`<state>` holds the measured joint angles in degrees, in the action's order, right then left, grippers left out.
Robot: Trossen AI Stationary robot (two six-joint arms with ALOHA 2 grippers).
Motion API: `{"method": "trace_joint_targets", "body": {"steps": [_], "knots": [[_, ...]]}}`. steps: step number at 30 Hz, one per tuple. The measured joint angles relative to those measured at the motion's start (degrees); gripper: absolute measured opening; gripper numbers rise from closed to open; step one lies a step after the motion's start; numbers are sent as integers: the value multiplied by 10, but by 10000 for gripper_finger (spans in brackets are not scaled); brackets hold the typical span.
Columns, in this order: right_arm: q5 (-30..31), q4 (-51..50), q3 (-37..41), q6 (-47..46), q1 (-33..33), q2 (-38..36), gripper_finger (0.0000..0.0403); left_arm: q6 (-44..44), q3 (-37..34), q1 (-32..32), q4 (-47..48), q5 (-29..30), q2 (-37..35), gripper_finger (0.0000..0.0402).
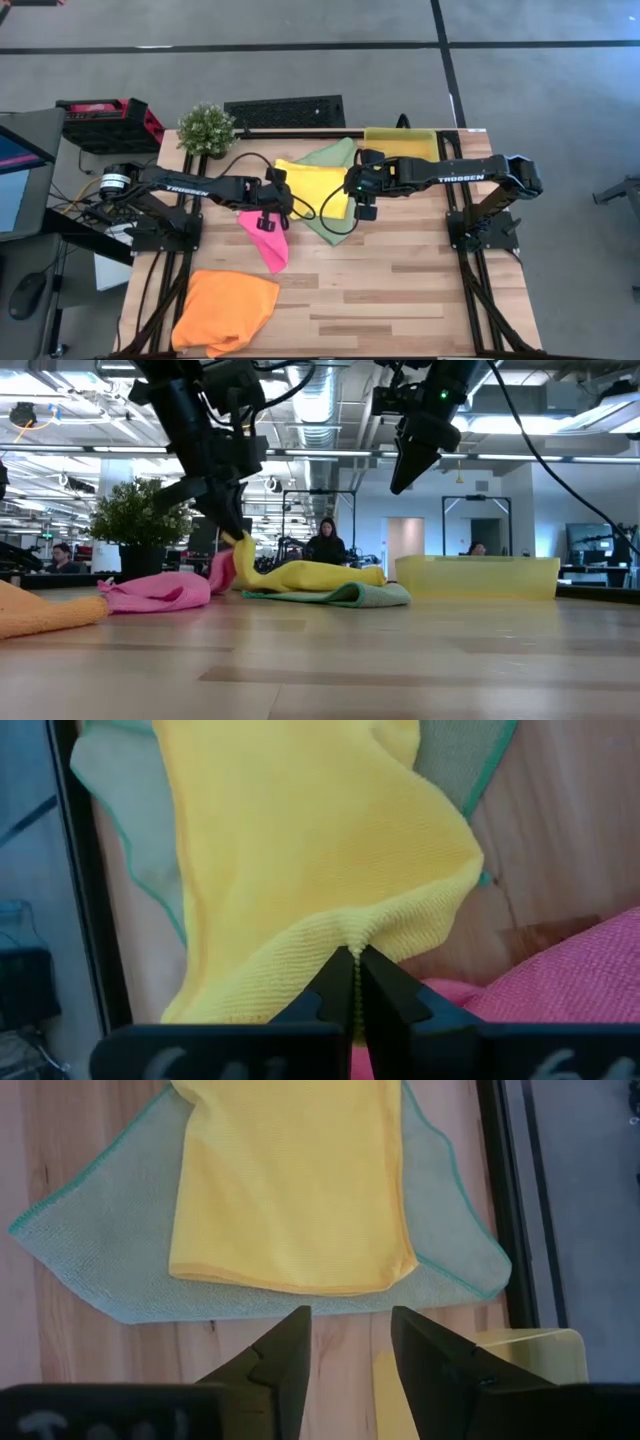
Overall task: Fold microfiber towels
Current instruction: Fold the yellow towel
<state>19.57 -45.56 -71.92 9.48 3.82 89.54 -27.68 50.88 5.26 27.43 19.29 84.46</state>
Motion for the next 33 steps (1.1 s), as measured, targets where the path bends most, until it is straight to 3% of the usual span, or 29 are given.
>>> {"method": "trace_joint_targets", "body": {"steps": [10,13,18,26,33], "knots": [[0,-11,0,0,5,0,164,-77,1,9,-99,-17,0,0],[0,-16,0,0,5,0,164,-85,1,18,-133,-48,0,0],[0,-22,0,0,5,0,164,-98,7,27,-184,-73,48,0],[0,-30,0,0,5,0,164,-128,106,27,-166,-50,153,0],[1,-41,0,0,5,0,164,-170,165,26,-145,-66,178,0]]}}
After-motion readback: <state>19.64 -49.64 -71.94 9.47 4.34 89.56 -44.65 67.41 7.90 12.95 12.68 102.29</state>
